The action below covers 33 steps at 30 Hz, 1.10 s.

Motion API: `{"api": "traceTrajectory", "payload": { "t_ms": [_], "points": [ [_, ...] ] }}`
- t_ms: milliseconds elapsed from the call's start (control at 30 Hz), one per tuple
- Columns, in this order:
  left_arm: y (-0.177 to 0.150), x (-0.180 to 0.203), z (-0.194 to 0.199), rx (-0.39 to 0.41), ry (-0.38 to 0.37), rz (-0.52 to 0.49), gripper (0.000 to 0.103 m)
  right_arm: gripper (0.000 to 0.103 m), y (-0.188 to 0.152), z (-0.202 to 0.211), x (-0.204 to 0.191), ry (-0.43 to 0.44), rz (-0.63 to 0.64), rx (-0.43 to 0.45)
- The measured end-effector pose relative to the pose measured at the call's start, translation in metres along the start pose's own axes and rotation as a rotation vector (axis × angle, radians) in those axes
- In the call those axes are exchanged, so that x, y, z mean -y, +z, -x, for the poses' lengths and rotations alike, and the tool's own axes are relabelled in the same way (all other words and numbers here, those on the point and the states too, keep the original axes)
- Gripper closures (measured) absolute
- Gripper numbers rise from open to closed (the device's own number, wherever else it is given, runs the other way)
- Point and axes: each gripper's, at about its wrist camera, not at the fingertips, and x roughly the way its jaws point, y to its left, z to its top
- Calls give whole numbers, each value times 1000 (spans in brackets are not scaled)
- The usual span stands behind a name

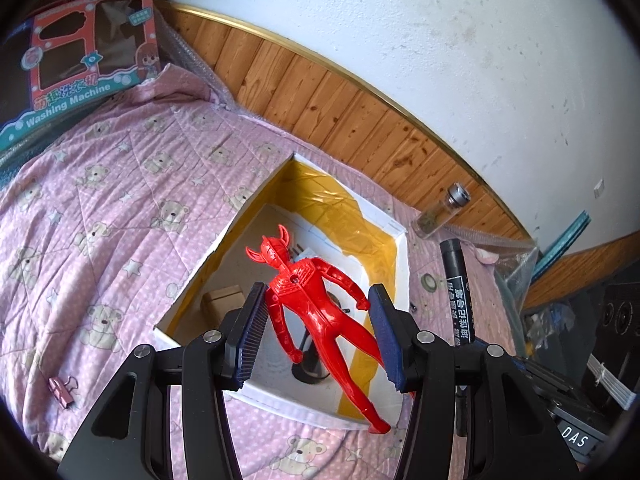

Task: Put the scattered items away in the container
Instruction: 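Lower the red figure and marker into the box and open both tools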

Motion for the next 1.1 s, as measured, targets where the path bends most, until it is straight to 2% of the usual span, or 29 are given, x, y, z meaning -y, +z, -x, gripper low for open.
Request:
{"api": "traceTrajectory", "payload": {
  "t_ms": [467,667,1100],
  "points": [
    [33,2,-15,0,-7,3,50,88,42,-13,8,-43,47,20],
    [39,8,-29,-23,-18,2,50,88,63,-26,21,-73,52,20],
    [48,24,-68,-86,-2,-35,50,88,86,-65,59,-133,52,-30]
  ]
}}
